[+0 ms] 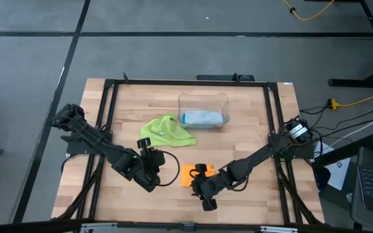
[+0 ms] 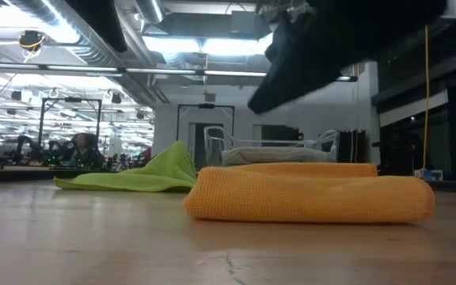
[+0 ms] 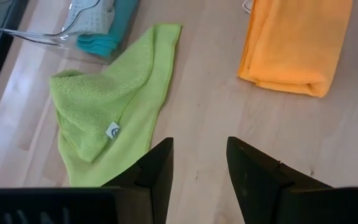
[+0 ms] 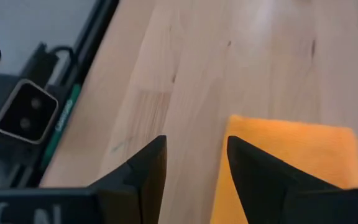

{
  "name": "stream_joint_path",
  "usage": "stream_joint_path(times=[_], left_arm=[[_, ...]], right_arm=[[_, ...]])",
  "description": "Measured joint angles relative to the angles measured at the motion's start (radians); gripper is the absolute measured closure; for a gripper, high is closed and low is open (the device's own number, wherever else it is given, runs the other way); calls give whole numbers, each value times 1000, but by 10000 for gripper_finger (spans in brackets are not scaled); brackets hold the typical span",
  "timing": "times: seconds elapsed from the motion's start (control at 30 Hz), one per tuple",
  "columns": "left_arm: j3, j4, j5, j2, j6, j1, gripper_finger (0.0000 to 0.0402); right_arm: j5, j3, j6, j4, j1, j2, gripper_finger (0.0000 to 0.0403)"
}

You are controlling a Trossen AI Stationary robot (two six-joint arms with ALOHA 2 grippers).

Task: Fold microfiber towels
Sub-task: Put the yellow towel into the transparent bin

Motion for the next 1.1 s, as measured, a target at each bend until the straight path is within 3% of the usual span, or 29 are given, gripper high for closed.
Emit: stream_joint_path(times=[0.17,0.3,0.47,0.63,0.87,1.1], left_arm=[[0,14,0,0,-1,0,261],[0,16,0,0,-1,0,261],[0,31,0,0,-1,0,261],[0,53,1,1,-1,0,261],[0,57,-4,1,1,0,260],[0,58,-24,1,2,0,260]], right_arm=[[67,2,-2,-21,27,14,231],[92,94,4,-192,41,16,231],[206,264,13,-460,48,16,231],[253,274,32,-513,47,14,231],[243,198,139,-565,53,15,231],[53,126,131,-419,52,15,231]])
